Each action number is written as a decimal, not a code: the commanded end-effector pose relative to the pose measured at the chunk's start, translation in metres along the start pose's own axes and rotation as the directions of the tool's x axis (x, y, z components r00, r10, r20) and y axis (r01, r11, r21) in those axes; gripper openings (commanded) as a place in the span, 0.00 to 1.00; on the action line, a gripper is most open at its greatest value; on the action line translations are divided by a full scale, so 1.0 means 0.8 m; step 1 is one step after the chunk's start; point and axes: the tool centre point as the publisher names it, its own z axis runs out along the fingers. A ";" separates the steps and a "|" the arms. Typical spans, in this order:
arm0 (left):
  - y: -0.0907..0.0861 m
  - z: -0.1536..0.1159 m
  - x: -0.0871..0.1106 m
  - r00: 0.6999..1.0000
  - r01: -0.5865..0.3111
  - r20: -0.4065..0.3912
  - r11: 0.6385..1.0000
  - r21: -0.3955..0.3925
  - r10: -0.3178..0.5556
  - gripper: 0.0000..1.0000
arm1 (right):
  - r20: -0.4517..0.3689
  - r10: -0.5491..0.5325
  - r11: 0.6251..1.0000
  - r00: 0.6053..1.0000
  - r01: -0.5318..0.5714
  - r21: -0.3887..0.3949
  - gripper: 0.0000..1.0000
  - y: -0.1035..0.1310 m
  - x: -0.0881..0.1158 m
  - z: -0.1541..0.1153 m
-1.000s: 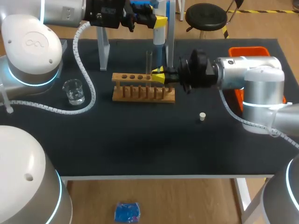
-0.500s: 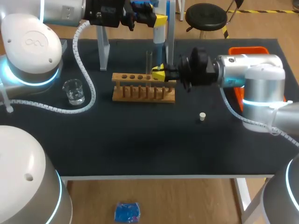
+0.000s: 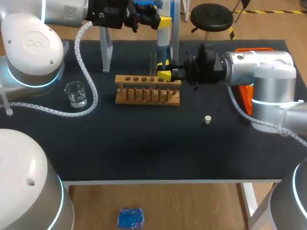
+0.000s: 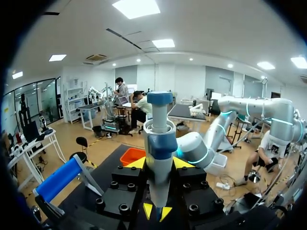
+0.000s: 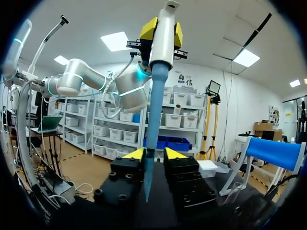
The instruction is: Invert the test tube, pick up the pipette, mount the tip to pipette, aspirate from beaker and dispense into the tube, eject the tip, return the pipette, and cap with the stopper.
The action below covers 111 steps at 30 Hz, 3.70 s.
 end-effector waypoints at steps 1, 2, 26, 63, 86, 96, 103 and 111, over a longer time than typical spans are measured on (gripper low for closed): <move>0.002 -0.001 0.002 1.000 -0.001 0.000 1.000 0.007 0.001 0.00 | 0.007 0.003 1.000 1.000 -0.003 0.011 1.00 0.003 0.004 -0.003; 0.002 -0.001 0.002 1.000 -0.001 0.000 1.000 0.007 0.001 0.00 | 0.004 0.006 1.000 1.000 -0.006 0.016 1.00 0.003 0.004 -0.003; 0.002 -0.001 0.002 1.000 -0.001 0.000 1.000 0.007 0.001 0.00 | 0.030 0.152 0.970 0.988 -0.155 0.187 1.00 -0.073 0.052 -0.085; 0.055 -0.110 -0.037 0.993 -0.091 -0.073 0.996 0.006 0.091 0.00 | 0.031 0.151 0.970 0.988 -0.155 0.190 1.00 -0.073 0.052 -0.085; 0.183 -0.247 -0.129 0.994 -0.051 -0.099 0.998 0.048 0.056 0.00 | 0.031 0.151 0.970 0.988 -0.155 0.190 1.00 -0.073 0.052 -0.085; 0.207 -0.258 -0.160 0.995 -0.040 -0.087 0.998 0.041 0.044 0.00 | 0.031 0.151 0.970 0.988 -0.155 0.190 1.00 -0.073 0.052 -0.085; 0.224 -0.265 -0.183 0.997 -0.029 -0.072 0.999 0.041 0.032 0.00 | 0.031 0.151 0.970 0.988 -0.155 0.190 1.00 -0.073 0.052 -0.085; 0.234 -0.270 -0.208 0.998 -0.021 -0.064 0.999 0.028 0.023 0.00 | 0.031 0.151 0.970 0.988 -0.155 0.190 1.00 -0.073 0.052 -0.085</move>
